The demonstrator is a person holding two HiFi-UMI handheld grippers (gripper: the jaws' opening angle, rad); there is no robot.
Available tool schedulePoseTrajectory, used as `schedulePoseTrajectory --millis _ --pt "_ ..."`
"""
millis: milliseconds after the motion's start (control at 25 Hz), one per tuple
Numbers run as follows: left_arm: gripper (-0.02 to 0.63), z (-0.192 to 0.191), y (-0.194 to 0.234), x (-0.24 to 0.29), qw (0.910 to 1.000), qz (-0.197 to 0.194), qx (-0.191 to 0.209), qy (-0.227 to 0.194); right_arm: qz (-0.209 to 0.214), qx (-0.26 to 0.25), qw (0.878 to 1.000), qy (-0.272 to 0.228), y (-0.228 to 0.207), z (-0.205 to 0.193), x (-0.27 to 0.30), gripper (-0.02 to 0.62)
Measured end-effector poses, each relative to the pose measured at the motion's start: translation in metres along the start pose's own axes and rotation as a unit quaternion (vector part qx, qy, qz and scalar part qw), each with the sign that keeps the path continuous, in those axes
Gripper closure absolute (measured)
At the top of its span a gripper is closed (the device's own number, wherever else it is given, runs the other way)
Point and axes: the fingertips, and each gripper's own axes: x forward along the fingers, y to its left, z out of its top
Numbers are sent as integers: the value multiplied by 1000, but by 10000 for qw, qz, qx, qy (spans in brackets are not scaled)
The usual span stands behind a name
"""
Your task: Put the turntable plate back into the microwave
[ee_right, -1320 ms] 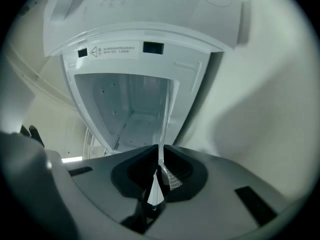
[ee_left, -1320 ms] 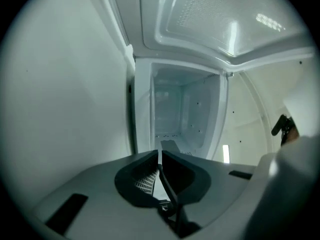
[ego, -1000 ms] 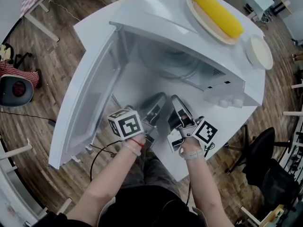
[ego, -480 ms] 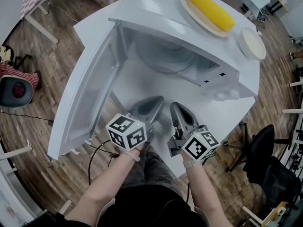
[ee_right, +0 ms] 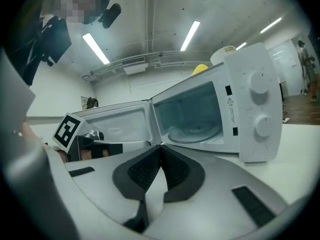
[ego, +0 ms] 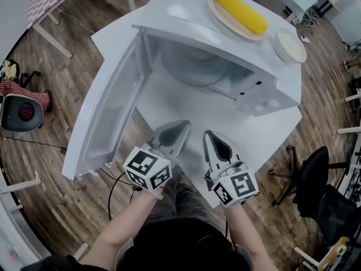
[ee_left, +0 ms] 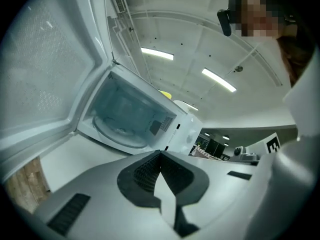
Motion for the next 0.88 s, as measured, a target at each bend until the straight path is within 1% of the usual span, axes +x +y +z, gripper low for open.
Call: schedulePoseTrajectory --millis 280,600,880 --pt "594 2 -26 -23 9997 -80 123 -176 6 -214 9998 -42 11 4 -28 574" --pt "594 -8 -56 -41 9994 -165 274 -93 2 -568 9981 -237 31 13 -54 574" --pt "594 -13 -74 -53 9992 -170 348 -75 50 -628 9975 -319 44 16 -70 574"
